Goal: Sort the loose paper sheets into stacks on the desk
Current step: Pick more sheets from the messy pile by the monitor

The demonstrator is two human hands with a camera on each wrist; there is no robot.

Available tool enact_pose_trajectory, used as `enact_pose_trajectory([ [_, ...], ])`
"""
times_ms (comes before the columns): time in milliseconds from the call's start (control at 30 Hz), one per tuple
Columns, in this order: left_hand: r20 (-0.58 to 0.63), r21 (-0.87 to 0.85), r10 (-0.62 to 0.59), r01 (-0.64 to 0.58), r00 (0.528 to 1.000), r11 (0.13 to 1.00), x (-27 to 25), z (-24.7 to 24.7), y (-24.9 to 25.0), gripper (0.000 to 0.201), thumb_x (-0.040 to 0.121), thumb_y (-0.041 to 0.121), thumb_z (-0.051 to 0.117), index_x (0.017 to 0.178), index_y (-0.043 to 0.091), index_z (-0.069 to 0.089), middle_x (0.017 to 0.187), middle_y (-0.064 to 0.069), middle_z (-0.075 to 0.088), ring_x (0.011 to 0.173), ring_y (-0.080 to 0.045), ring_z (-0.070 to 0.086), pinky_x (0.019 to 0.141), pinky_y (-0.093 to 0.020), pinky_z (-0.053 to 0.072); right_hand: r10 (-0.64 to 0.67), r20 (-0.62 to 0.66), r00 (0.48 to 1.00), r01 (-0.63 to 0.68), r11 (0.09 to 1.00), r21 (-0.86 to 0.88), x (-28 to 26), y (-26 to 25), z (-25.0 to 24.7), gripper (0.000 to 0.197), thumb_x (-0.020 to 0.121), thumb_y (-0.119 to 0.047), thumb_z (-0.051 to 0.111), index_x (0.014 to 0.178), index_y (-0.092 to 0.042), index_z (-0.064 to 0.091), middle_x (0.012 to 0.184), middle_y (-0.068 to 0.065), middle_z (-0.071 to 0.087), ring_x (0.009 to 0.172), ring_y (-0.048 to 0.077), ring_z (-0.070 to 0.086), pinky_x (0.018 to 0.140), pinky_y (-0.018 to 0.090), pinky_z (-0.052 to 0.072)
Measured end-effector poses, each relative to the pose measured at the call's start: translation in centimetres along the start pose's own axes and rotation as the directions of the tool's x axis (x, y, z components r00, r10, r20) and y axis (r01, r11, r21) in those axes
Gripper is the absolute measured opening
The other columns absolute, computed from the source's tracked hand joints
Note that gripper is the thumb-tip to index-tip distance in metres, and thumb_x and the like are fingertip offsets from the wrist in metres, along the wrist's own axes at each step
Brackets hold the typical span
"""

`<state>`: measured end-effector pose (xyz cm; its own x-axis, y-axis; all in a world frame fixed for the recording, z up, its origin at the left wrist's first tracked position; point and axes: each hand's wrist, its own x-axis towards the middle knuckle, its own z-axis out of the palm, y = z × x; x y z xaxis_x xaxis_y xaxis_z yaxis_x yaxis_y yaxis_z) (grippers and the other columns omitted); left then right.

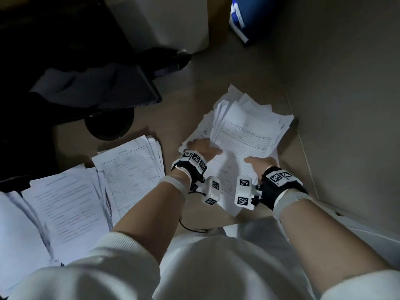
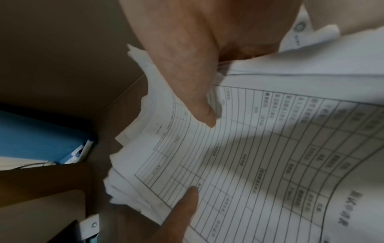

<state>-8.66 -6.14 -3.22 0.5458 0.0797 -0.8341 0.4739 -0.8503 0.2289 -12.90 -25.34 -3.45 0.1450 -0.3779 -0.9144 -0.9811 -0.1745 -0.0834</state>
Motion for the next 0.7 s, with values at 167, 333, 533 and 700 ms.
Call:
enact_pose_trajectory([
  [167, -0.201, 0.062, 0.088, -0.077, 0.976, 0.995, 0.5, -0.2, 1.1, 0.067, 0.082, 0.045, 0.068, 0.139, 0.017, 0.046, 0.147, -0.015, 0.034, 0.139, -0.039, 0.03, 0.109, -0.051, 0.032, 0.067, -0.108, 0.992, -0.068, 0.998, -0.003, -0.2, 0.0, 0.0, 0.08, 0.073, -0.05, 0.078, 0.13, 0.001, 0.053, 0.104, 0.014, 0.062, 0.09, 0.03, 0.061, 0.086, 0.038, 0.048],
  [333, -0.233, 0.006, -0.01, 0.012, 0.972, 1.0, 1.0, -1.1, 1.3, 0.098, 0.078, 0.045, 0.075, 0.152, 0.015, 0.019, 0.156, -0.016, 0.022, 0.144, -0.036, 0.022, 0.117, -0.05, 0.023, 0.022, -0.23, 0.973, -0.04, 0.997, -0.073, 0.3, -0.8, -1.0, 0.099, 0.062, -0.048, 0.084, 0.14, -0.007, 0.037, 0.134, 0.016, 0.054, 0.114, 0.037, 0.059, 0.097, 0.049, 0.048],
  [533, -0.163, -0.271, -0.097, 0.05, 0.982, 0.961, 0.7, -0.9, 0.8, 0.093, 0.082, 0.039, 0.076, 0.147, 0.001, 0.022, 0.141, -0.013, 0.049, 0.126, -0.03, 0.052, 0.092, -0.031, 0.042, -0.011, -0.191, 0.982, -0.005, 0.997, -0.082, 0.8, -0.9, -0.2, 0.09, 0.055, -0.054, 0.079, 0.126, -0.005, 0.051, 0.116, 0.02, 0.065, 0.088, 0.035, 0.068, 0.079, 0.045, 0.055],
  [700, -0.053, -0.334, -0.098, 0.075, 0.994, 0.94, -0.3, -0.5, -0.7, 0.072, 0.089, 0.043, 0.069, 0.143, 0.005, 0.04, 0.14, -0.011, 0.053, 0.123, -0.03, 0.055, 0.088, -0.031, 0.04, -0.093, -0.195, 0.976, 0.067, 0.989, -0.135, -1.4, -1.0, -0.2, 0.085, 0.079, -0.039, 0.077, 0.142, -0.005, 0.032, 0.141, 0.02, 0.047, 0.111, 0.04, 0.059, 0.074, 0.04, 0.046],
])
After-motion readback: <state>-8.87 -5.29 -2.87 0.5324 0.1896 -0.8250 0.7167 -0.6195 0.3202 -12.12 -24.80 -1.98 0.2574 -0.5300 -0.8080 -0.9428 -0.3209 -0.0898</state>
